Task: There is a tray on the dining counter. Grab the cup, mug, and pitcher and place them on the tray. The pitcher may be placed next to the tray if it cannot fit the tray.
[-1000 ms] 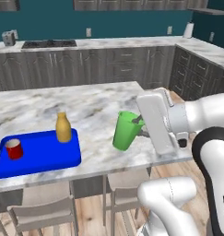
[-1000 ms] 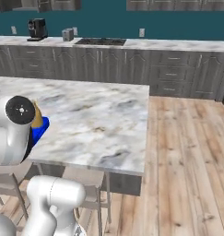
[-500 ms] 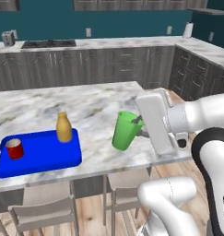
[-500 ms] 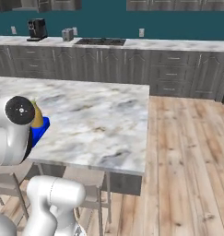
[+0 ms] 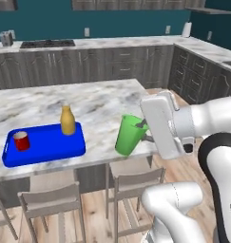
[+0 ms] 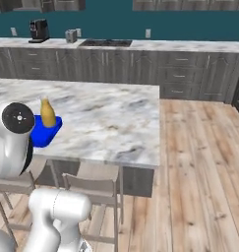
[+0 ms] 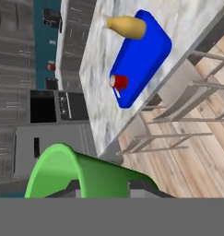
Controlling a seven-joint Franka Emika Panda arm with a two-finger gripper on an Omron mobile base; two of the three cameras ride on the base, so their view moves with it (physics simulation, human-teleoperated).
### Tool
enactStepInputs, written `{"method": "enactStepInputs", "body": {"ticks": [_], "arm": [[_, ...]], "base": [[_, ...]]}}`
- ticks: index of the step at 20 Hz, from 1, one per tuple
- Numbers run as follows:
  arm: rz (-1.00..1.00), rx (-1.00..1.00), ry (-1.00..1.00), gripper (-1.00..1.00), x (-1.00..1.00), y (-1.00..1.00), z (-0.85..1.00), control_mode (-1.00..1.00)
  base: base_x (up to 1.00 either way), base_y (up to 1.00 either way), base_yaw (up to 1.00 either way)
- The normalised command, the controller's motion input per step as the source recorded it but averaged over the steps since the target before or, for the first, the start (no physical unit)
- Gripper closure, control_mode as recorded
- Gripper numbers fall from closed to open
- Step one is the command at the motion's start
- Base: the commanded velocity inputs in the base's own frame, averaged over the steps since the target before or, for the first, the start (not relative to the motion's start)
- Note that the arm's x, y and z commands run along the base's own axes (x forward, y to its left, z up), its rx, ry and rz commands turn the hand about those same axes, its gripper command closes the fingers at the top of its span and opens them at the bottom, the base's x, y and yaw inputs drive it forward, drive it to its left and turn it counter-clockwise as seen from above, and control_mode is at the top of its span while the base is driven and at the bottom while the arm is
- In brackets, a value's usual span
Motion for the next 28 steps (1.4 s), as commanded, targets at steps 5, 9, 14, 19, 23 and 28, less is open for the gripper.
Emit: {"method": "enactStepInputs", "body": {"ticks": [5,9,14,19,23,28], "arm": [[0.00,0.00,0.00,1.00,0.00,0.00,0.00,1.00],[0.00,0.00,0.00,1.00,0.00,0.00,0.00,1.00],[0.00,0.00,0.00,1.00,0.00,0.00,0.00,1.00],[-0.10,-0.10,0.06,1.00,0.44,0.49,-0.19,-1.00],[-0.16,-0.23,0.16,1.00,0.98,0.84,-0.34,-1.00],[-0.08,-0.22,0.19,1.00,1.00,0.57,-0.42,-1.00]], "base": [[0.80,0.44,-0.21],[0.53,0.83,-0.23],[0.42,1.00,-0.19],[0.23,0.31,-0.07],[0.00,0.00,0.00],[0.00,0.00,0.00]]}}
